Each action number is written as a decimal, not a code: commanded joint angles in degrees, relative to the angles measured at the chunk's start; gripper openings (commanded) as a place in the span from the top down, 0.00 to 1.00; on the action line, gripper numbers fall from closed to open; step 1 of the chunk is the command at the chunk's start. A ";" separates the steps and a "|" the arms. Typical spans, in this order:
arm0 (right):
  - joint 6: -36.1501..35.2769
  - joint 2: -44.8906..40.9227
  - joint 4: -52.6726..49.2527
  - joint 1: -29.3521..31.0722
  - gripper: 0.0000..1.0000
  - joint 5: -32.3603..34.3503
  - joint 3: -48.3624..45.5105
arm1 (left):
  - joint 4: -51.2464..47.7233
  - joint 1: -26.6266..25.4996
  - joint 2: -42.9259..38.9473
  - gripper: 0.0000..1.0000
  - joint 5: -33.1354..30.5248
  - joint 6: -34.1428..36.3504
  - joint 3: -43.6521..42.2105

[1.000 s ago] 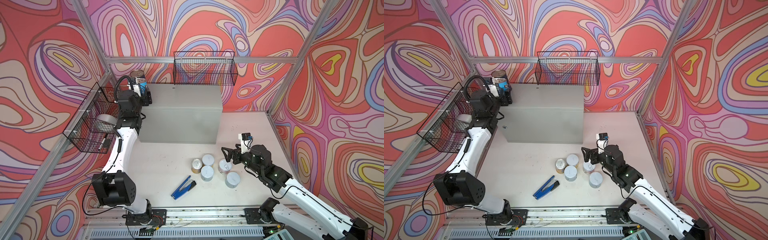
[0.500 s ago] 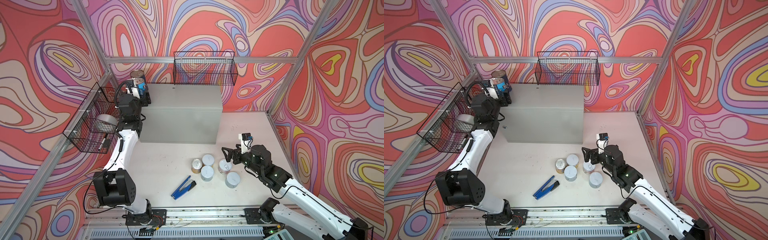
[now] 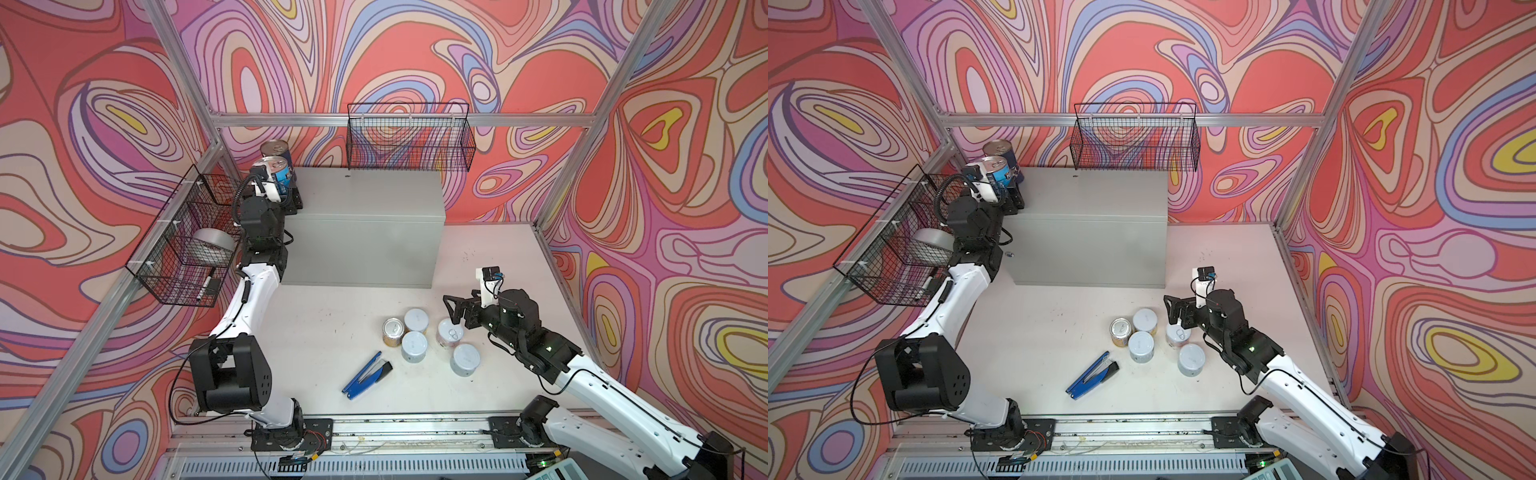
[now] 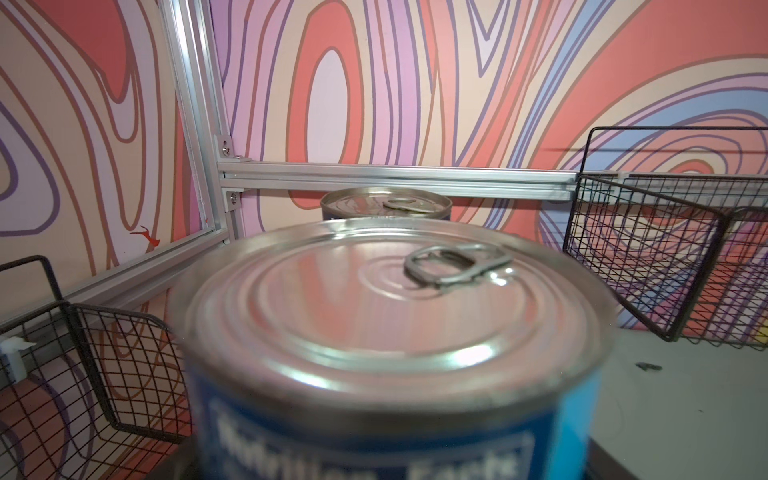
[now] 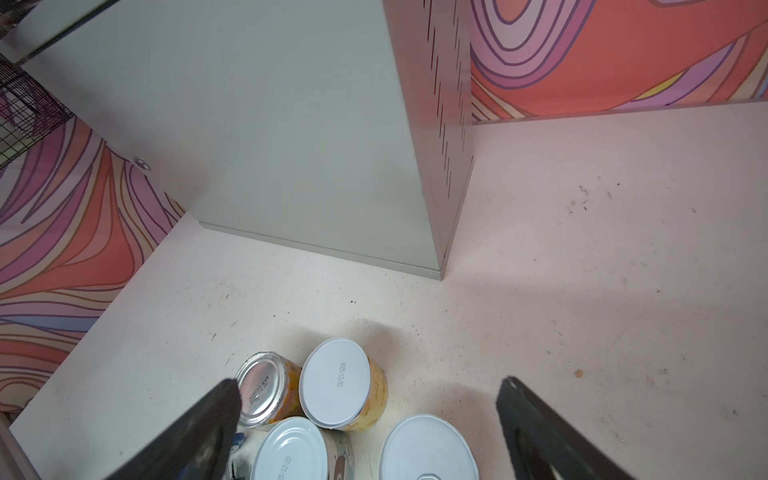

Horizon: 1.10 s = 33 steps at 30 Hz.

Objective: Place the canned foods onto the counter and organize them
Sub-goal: 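Move the can with the left gripper beside the dark blue can on the cabinet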

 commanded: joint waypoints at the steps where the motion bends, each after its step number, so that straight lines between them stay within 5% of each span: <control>1: 0.56 0.70 0.16 0.28 0.02 0.61 -0.20 | 1.73 0.51 1.55 0.39 -0.52 0.01 -0.73; 24: 1.57 3.99 2.31 0.24 0.02 1.00 0.66 | 1.97 0.52 6.44 0.38 -0.59 0.22 2.30; 28: 1.69 3.83 2.01 0.24 0.02 0.75 0.66 | 0.27 0.49 4.98 0.22 -1.22 -0.64 1.91; 30: 1.92 3.55 2.50 0.24 0.02 0.44 0.35 | -0.52 0.52 4.09 0.03 -0.24 -0.74 1.60; 33: 2.12 3.76 3.40 0.24 0.02 0.43 -0.04 | -3.95 0.50 3.37 0.00 -1.03 -1.19 2.36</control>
